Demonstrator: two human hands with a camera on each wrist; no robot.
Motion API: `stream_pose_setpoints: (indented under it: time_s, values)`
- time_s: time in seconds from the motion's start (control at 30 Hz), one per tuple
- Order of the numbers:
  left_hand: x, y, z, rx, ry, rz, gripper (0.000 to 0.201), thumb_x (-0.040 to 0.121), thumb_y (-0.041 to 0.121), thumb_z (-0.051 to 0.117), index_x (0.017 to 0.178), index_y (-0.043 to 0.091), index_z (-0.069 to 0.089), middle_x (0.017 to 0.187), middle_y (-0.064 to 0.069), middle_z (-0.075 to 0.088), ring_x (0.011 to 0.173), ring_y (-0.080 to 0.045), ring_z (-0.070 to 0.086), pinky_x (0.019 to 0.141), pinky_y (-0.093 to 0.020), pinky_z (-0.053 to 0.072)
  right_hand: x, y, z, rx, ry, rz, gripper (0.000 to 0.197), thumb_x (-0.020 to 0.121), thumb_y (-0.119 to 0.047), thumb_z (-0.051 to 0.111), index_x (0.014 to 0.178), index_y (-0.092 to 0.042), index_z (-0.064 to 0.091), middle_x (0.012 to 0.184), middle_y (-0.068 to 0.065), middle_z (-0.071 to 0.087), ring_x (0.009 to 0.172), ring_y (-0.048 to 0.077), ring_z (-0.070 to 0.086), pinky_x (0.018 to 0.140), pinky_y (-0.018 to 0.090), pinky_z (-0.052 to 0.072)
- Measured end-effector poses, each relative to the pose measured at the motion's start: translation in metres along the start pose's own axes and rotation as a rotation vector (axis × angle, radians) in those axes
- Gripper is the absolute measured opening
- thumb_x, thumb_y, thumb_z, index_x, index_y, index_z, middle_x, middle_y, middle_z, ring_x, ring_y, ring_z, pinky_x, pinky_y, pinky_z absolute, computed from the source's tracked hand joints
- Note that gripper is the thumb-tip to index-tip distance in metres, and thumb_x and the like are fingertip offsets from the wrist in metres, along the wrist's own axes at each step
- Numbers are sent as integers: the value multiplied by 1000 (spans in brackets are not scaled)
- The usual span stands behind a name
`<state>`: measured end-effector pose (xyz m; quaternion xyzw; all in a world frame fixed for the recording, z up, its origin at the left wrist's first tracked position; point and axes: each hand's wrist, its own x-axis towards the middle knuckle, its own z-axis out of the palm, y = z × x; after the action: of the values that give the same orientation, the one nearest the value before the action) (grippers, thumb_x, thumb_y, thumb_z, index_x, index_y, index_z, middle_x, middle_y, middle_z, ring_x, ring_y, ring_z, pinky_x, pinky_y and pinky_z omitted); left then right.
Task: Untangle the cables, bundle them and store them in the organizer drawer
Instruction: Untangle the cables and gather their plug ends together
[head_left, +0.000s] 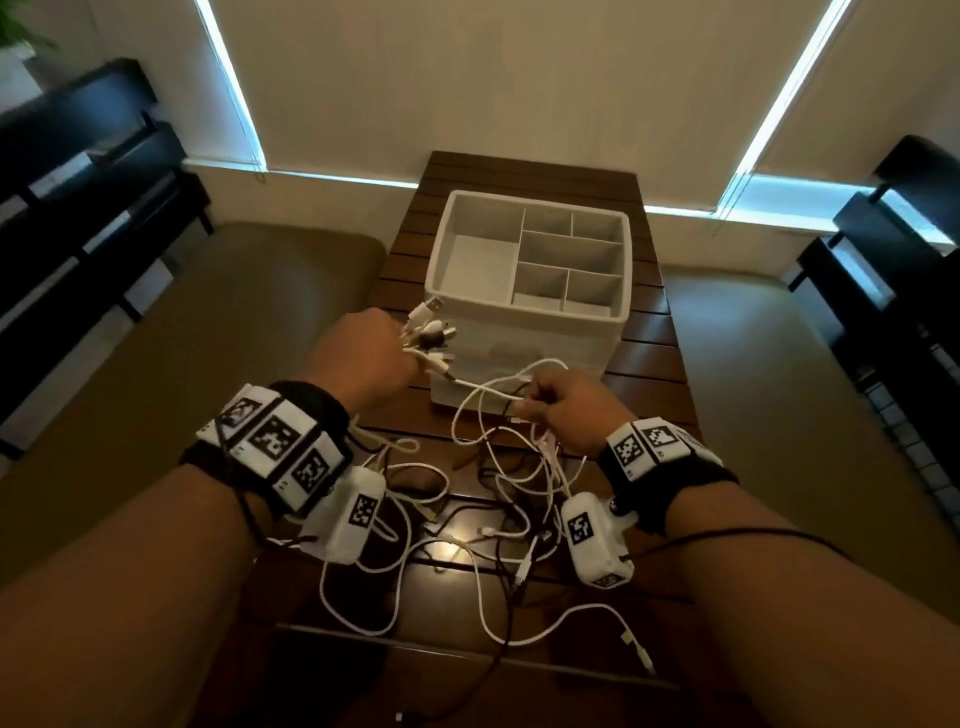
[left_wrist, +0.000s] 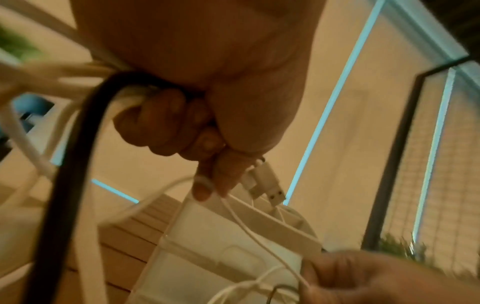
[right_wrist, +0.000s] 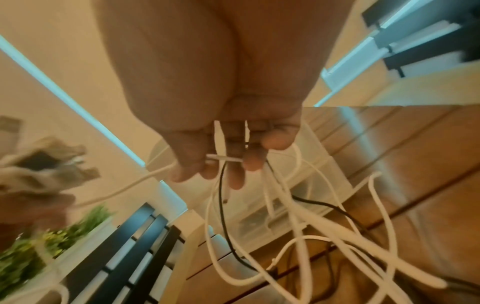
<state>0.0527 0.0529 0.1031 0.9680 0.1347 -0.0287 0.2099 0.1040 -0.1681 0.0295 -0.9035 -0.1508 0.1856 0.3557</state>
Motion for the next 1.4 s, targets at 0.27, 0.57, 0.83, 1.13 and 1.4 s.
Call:
stream_pose_setpoints:
  time_s: [0.27,0.57,0.83,1.13,1.4]
  values:
    - [-14,26,42,-173,-135,98,14,86,25,66,81,12,65,81,-6,66,75,-24,63,62,-31,50,4,-27,1,10,-35,-221,10,88,-13,64,93,-19,71,81,-12,66,71,-1,59,66,17,48]
    - [-11,16,-11,-581,-69,-33,16,84,18,70,70,12,64,57,4,53,48,-7,43,38,-13,31,-6,18,-3,-127,-86,58,11,89,-21,65,78,-16,63,78,2,66,73,19,65,68,35,56]
    - [-7,1,-28,-634,112,-105,16,84,22,71,72,15,65,60,1,51,50,-13,39,48,-26,30,-2,18,-4,-352,-8,27,7,81,-15,64,75,-18,61,80,1,67,81,22,65,74,36,55]
    - [-10,15,-24,-789,-49,14,19,85,9,69,69,18,63,39,12,49,33,-1,41,41,-19,33,1,-17,20,-99,-110,-140,20,85,-23,69,104,-19,67,96,-6,65,85,8,59,73,21,46]
    - [-12,15,-38,-797,-189,122,18,84,14,69,87,-4,66,48,6,47,39,-7,35,42,-23,28,3,-21,28,131,11,-136,11,83,-21,71,90,-25,63,85,-4,62,76,13,60,71,34,53]
